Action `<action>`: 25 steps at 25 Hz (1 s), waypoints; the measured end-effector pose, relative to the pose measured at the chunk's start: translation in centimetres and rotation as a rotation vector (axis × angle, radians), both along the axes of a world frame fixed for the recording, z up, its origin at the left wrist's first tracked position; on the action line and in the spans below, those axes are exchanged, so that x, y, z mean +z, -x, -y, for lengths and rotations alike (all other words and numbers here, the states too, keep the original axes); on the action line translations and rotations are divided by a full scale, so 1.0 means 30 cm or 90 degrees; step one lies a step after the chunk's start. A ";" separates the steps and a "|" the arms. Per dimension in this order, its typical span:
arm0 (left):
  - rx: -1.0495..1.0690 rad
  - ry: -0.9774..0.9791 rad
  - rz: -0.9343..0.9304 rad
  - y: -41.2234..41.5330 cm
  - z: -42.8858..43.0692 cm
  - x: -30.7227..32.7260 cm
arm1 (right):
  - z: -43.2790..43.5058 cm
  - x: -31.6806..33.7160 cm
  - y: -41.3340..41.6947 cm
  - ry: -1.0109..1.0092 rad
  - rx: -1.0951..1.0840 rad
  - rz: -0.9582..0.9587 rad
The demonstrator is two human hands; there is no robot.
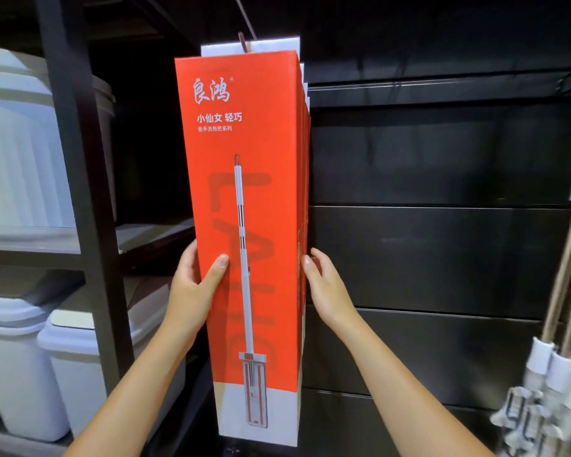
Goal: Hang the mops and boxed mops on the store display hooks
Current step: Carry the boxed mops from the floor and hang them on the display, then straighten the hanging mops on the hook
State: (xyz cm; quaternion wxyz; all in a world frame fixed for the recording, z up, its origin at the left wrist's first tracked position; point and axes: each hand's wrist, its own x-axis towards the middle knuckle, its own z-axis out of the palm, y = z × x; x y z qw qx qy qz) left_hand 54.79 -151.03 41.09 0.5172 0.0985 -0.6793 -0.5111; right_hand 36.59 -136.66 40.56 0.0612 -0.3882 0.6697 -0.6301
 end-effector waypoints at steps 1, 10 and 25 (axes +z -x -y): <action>0.036 0.035 0.009 -0.014 -0.003 -0.005 | -0.039 0.004 -0.003 -0.014 -0.009 -0.025; 0.378 0.331 0.255 -0.106 -0.261 -0.104 | -0.404 -0.038 0.022 -0.135 -0.082 -0.218; 0.138 0.418 0.342 0.418 -1.177 -0.341 | -1.376 -0.166 0.244 -0.237 -0.224 -0.251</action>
